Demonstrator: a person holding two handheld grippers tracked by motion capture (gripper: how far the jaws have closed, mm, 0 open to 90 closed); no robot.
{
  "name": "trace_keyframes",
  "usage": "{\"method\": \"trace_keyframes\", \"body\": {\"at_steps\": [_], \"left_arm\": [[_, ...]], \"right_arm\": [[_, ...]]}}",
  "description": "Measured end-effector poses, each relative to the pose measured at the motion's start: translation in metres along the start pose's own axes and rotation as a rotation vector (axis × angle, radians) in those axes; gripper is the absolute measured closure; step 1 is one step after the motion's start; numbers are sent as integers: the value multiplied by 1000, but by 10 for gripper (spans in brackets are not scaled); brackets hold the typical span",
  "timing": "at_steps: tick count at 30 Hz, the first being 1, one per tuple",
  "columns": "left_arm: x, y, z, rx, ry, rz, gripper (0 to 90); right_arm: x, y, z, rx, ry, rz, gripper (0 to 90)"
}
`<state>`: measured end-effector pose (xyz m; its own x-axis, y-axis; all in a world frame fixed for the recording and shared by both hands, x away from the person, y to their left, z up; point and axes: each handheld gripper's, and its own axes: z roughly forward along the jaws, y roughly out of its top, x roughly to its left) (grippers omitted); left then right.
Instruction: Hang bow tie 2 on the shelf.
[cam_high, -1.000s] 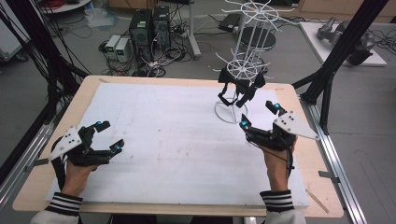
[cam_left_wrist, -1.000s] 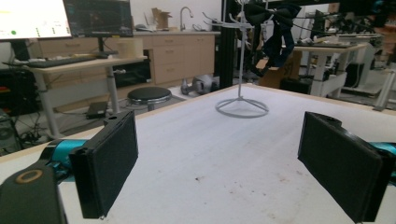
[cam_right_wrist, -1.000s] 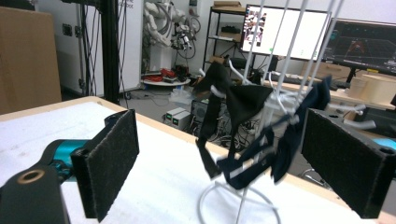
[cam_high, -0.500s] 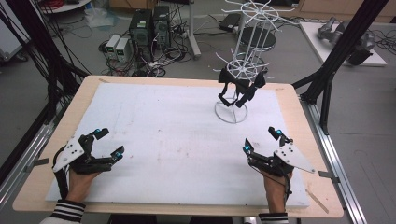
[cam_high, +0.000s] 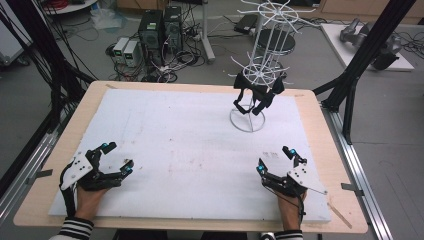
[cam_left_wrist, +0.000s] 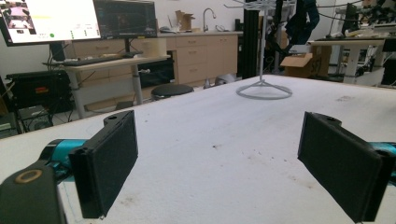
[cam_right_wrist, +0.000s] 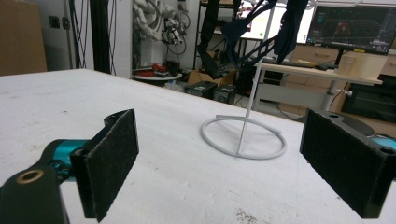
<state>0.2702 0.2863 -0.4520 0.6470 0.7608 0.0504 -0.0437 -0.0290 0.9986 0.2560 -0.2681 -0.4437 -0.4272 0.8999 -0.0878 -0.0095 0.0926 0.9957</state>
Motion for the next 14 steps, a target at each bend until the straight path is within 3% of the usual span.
{"method": "trace_keyframes", "body": {"at_steps": [14], "left_arm": [[0,-2,-2,-10,13,-10,125]], "right_arm": [[3,-4,1,-25,-1,-1,109]]}}
